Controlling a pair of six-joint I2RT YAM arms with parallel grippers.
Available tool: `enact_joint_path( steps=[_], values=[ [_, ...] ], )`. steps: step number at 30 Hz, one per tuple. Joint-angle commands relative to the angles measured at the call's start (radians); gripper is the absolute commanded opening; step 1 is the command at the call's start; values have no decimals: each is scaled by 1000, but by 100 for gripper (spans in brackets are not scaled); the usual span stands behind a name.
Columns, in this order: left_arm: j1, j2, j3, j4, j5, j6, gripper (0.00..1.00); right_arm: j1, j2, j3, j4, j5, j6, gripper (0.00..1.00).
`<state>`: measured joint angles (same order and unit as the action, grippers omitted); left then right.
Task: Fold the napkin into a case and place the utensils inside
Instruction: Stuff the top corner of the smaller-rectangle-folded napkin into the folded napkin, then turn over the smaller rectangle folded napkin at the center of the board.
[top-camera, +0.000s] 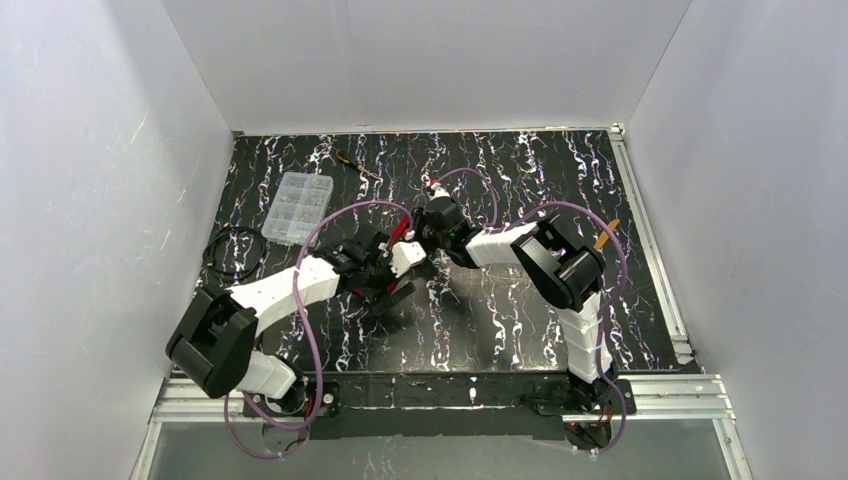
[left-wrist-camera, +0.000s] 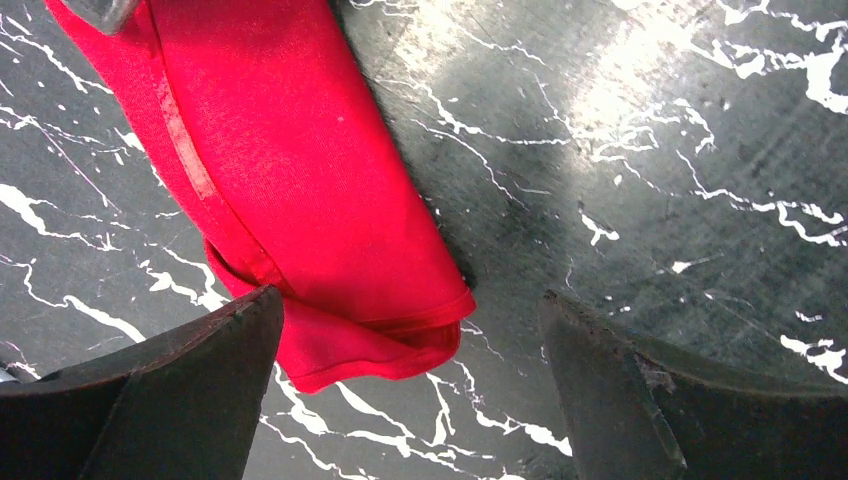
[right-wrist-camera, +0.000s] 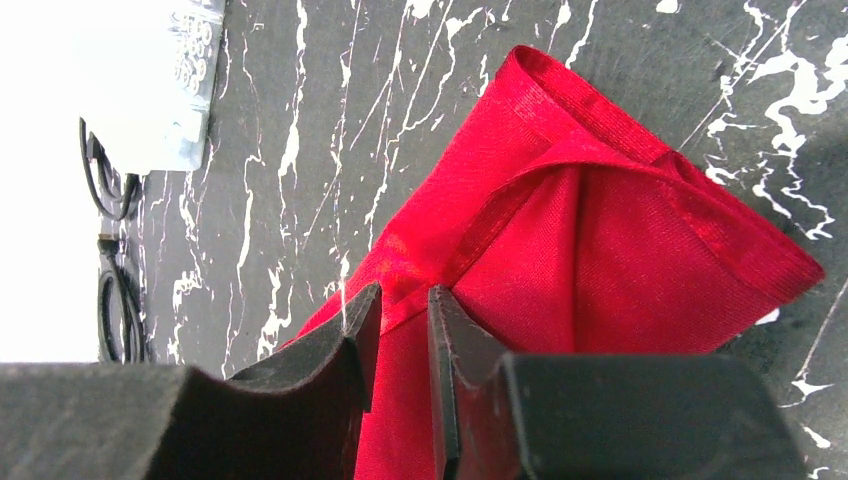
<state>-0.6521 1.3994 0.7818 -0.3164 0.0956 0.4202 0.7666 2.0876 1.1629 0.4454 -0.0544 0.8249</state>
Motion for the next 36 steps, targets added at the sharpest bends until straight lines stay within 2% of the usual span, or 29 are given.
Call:
enact_joint_path(
  steps=[1, 10, 15, 22, 28, 33, 36],
  values=[
    [-1, 18, -14, 40, -37, -47, 98, 5, 4, -43, -135, 33, -12, 33],
    [-7, 36, -54, 9, -65, 12, 79, 5, 6, -40, -138, 32, -14, 33],
    [-17, -4, -51, 21, -113, 36, 78, 4, 4, -44, -139, 30, -21, 33],
    [-47, -25, 81, -79, -135, 68, 81, 5, 18, -45, -137, 20, -25, 33],
    [-47, -20, 28, -141, -113, 21, 81, 5, 23, -39, -140, 13, -33, 33],
    [-47, -19, 0, -166, -55, 26, 71, 5, 26, -28, -153, 12, -39, 33],
    [-47, 1, 1, -157, -41, 34, 69, 5, 26, -27, -153, 14, -39, 33]
  ],
)
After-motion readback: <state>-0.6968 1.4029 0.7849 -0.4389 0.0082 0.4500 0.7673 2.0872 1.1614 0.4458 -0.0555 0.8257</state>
